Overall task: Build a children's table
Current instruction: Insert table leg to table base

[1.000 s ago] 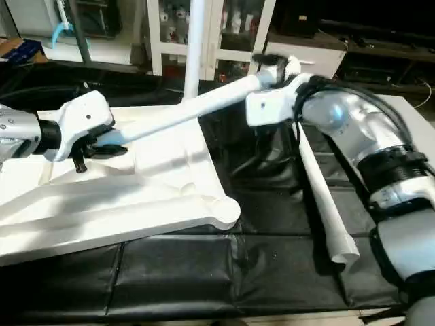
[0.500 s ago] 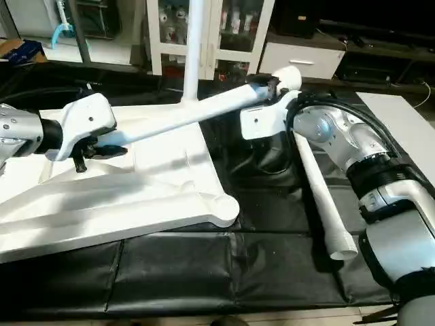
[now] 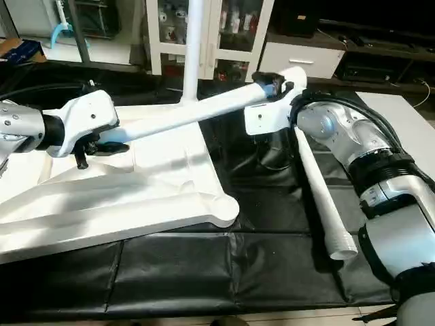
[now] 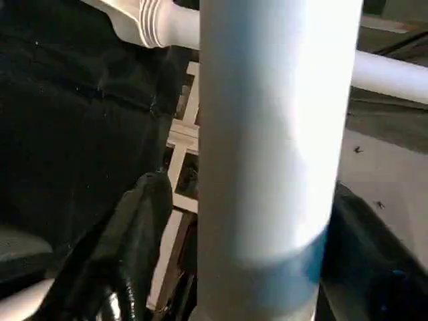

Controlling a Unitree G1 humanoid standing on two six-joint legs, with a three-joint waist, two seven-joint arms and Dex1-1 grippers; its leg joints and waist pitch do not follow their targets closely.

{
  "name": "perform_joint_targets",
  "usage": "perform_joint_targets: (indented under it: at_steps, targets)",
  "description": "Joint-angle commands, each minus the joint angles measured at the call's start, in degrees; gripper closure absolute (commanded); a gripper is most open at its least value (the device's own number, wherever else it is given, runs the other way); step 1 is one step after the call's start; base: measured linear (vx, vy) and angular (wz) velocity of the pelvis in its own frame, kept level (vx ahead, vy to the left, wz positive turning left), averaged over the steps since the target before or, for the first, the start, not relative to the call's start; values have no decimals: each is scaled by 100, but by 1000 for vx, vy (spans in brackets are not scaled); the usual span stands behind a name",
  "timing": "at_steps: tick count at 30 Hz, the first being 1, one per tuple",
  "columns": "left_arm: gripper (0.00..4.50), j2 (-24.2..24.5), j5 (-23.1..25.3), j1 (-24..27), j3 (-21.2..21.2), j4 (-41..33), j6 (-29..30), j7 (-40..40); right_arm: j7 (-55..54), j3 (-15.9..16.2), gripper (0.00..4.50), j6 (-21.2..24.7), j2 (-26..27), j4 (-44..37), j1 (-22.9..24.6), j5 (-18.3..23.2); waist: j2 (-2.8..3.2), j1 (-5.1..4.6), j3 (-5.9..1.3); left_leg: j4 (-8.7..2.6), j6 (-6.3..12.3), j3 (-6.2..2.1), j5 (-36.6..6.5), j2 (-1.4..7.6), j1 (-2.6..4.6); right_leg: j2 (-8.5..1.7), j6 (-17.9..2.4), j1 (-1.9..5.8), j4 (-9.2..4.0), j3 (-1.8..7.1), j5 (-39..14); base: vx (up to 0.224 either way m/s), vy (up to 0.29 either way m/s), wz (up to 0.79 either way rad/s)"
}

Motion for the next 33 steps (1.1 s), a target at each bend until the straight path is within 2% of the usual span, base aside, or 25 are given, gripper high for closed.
perform_joint_targets:
  at_steps: [1, 12, 16, 17, 19, 26, 29, 33]
  targets:
    - [309, -37, 31, -119, 71, -136, -42, -19, 63, 29, 164, -56, 10, 122, -57, -89, 59, -42, -450, -367, -245, 11, -913, 53, 78, -246, -1090, 358, -312, 231, -793, 0, 0, 0]
    - [309, -72, 121, -100, 121, -140, -68, -37, 107, 24, 254, -140, -15, 166, -33, -70, 54, -36, -451, -362, -228, 15, -914, 51, 75, -247, -1109, 360, -312, 233, -790, 0, 0, 0]
    - [309, -111, 239, -89, 154, -93, -153, 85, 130, 20, 260, -156, -28, 169, -15, -62, 55, -37, -452, -361, -220, 14, -893, 51, 74, -247, -1108, 363, -310, 233, -764, 0, 0, 0]
    - [274, -177, 254, -111, 191, -22, -183, 173, 138, 20, 262, -161, -30, 178, -11, -59, 59, -35, -454, -362, -219, 13, -899, 53, 77, -245, -1112, 361, -310, 230, -759, 0, 0, 0]
    - [239, -210, 239, -143, 218, 27, -187, 189, 144, 19, 262, -167, -33, 186, -8, -57, 59, -32, -460, -357, -213, 15, -880, 49, 67, -244, -1130, 372, -299, 232, -701, 0, 0, 0]
    - [198, -287, 241, -198, 413, 156, -379, 318, 217, 26, 263, -189, -92, 273, 53, -56, 57, -33, -459, -358, -186, 11, -879, 48, 69, -243, -1142, 369, -305, 226, -697, 0, 0, 0]
    - [161, -369, 245, -219, 507, 258, -457, 389, 281, 25, 263, -168, -120, 321, 83, -43, 65, -27, -465, -353, -176, 17, -902, 50, 78, -242, -1168, 364, -303, 228, -668, 0, 0, 0]
    - [160, -466, 236, -305, 592, 426, -436, 518, 478, 66, 263, -84, -200, 429, 158, -62, 63, -16, -469, -353, -144, 14, -878, 50, 75, -247, -1204, 370, -301, 226, -627, 0, 0, 0]
